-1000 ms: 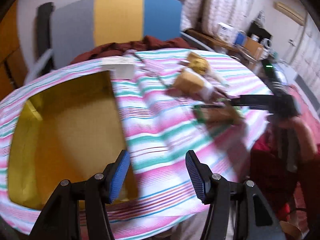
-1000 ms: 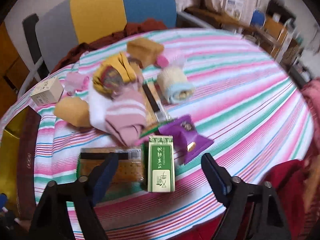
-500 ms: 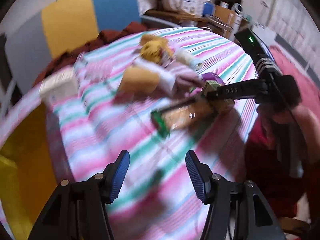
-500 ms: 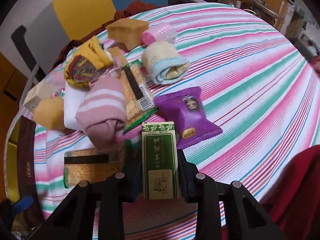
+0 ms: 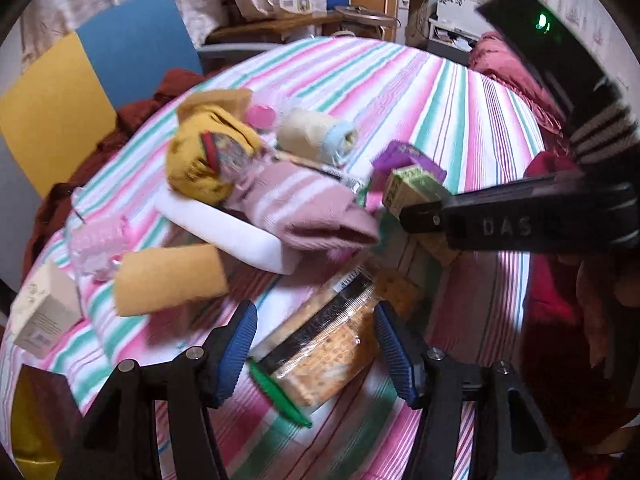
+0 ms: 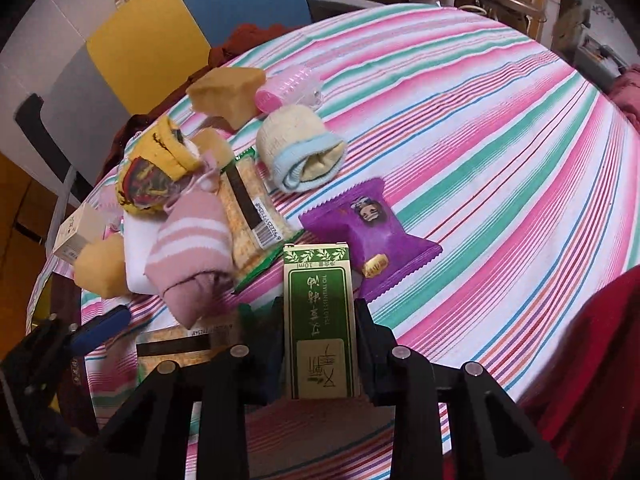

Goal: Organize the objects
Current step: 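Grasp the cracker packet with the left tool while the right tool grasps the green tea box, then carry both items to the gold tray and open both tools to release them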

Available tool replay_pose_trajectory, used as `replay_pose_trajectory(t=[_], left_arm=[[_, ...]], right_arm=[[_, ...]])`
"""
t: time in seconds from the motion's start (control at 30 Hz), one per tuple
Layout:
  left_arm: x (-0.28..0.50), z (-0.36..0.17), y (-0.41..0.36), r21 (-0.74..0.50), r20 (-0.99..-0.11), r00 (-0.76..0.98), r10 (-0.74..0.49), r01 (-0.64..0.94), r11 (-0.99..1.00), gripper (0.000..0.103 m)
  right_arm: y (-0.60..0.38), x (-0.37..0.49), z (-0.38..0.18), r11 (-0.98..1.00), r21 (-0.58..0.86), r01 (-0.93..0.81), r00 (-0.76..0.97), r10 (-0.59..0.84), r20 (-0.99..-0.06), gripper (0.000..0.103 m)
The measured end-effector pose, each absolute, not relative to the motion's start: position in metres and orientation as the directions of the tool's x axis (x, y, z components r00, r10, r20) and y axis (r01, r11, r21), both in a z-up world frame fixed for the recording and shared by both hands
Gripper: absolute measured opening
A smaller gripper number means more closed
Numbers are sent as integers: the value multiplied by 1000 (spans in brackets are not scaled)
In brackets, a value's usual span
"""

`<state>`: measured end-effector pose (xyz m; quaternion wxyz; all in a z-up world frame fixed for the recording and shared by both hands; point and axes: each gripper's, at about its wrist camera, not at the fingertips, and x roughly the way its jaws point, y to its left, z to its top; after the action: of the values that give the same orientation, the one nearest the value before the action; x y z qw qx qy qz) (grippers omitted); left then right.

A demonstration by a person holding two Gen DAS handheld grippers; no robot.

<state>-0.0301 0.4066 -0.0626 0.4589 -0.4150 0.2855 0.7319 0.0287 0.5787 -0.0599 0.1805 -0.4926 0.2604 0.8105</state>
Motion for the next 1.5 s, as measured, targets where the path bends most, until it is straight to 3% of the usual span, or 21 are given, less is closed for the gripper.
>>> replay_pose_trajectory(t=[0.13, 0.43, 0.6, 0.73, 0.87, 0.93, 1.0, 1.2, 1.5], left_arm=[[-19, -67, 407, 34, -869, -226, 440, -914, -403, 62], [-1, -61, 403, 196, -828, -373, 419, -892, -408, 63], [-14, -65, 413, 244, -830, -381, 408, -905, -348, 84], [-17, -67, 420, 231, -832, -378, 407, -902, -365, 84], [13, -85, 422, 291, -819, -416, 396, -895, -338, 61], [21, -85, 418, 319, -787, -456, 415, -877, -359, 59], [23, -86, 416, 290, -788, -445, 424, -878, -382, 48], [33, -82, 408, 281, -777, -471, 419, -854, -438, 41], [28, -67, 369, 238, -770, -529, 356, -756, -610, 40]], right_arm=[[578, 33, -59, -788, 263, -556, -461, 29, -887, 32], [576, 35, -59, -782, 268, -562, -463, 30, -886, 32], [575, 23, -65, -780, 265, -567, -457, 30, -889, 32], [578, 26, -64, -773, 273, -572, -459, 26, -888, 32], [578, 26, -65, -773, 275, -572, -459, 23, -888, 32], [578, 26, -65, -772, 277, -572, -461, 24, -887, 32], [578, 27, -65, -771, 278, -572, -461, 22, -887, 32], [578, 27, -65, -773, 275, -571, -461, 25, -887, 32], [553, 16, -63, -843, 264, -469, -480, -8, -877, 32]])
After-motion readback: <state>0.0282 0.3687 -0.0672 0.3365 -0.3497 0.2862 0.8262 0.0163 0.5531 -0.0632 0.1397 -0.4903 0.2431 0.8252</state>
